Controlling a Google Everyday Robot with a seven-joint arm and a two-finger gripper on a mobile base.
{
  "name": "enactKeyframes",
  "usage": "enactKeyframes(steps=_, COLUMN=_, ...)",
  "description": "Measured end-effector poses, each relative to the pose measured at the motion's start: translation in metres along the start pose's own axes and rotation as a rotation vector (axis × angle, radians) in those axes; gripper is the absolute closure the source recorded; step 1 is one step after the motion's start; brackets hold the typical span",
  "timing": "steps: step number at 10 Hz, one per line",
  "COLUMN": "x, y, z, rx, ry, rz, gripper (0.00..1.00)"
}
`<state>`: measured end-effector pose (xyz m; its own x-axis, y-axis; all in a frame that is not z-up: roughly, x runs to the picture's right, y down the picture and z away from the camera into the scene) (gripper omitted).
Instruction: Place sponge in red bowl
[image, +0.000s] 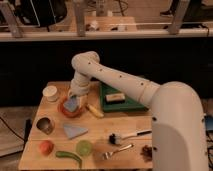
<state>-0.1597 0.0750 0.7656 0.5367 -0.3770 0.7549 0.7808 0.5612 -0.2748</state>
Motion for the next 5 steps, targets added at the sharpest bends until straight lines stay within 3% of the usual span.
enactKeyframes(steps=5, x=0.006, y=-0.02, z=0.025, rx=-0.013, ry=-0.038, rz=-0.016, gripper=1.0)
